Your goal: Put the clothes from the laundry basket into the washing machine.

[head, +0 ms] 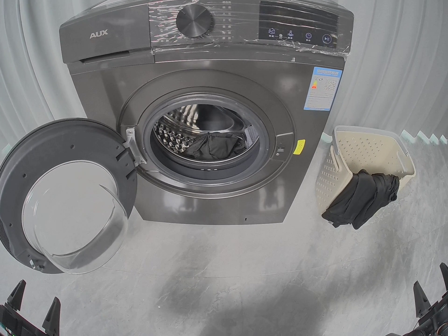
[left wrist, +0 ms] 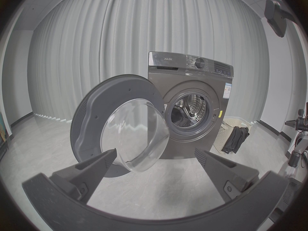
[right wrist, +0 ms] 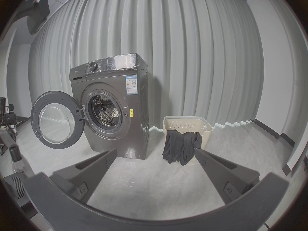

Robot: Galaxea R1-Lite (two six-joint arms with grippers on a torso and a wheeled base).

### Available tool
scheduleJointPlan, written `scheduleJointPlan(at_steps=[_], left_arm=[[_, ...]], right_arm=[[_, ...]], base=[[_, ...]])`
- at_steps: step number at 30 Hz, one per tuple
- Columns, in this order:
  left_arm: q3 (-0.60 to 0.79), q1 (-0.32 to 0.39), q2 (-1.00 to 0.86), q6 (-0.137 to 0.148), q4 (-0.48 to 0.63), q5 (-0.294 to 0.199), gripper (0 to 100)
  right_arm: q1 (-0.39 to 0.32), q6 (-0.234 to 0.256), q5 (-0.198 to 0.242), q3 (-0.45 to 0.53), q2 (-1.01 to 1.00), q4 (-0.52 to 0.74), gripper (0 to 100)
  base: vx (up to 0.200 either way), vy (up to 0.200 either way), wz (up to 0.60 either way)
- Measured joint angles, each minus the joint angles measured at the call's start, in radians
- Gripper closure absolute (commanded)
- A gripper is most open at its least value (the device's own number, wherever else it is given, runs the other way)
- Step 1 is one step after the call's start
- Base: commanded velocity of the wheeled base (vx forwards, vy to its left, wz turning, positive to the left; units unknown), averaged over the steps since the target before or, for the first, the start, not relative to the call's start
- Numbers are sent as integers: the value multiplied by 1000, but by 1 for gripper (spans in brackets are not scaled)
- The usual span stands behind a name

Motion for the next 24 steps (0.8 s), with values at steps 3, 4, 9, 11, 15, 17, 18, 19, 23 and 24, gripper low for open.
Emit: scheduleJointPlan(at_steps=[3, 4, 9, 11, 15, 17, 18, 19, 23, 24], left_arm=[[0, 0, 0, 3, 0, -1, 0], [0, 0, 0, 3, 0, -1, 0], [0, 0, 0, 3, 0, -1, 0], [0, 0, 1, -1, 0, -1, 0], [0, 0, 1, -3, 0, -1, 0], [0, 0, 1, -3, 0, -1, 0], [0, 0, 2, -3, 0, -1, 0], [0, 0, 2, -4, 0, -1, 0], [0, 0, 2, -3, 0, -1, 0], [0, 0, 2, -3, 0, -1, 0]], right_arm=[[0, 0, 0, 0, 0, -1, 0], [0, 0, 0, 0, 0, 0, 0], [0, 0, 0, 0, 0, 0, 0], [0, 0, 0, 0, 1, 0, 0], [-1, 0, 0, 0, 1, 0, 0], [0, 0, 0, 0, 1, 0, 0], [0, 0, 0, 0, 1, 0, 0], [0, 0, 0, 0, 1, 0, 0], [0, 0, 0, 0, 1, 0, 0], [0, 0, 0, 0, 1, 0, 0]], base=[[0, -200, 0], [0, -200, 0], [0, -200, 0], [0, -200, 0], [0, -200, 0], [0, -200, 0], [0, -200, 0], [0, -200, 0], [0, -200, 0], [0, -200, 0]])
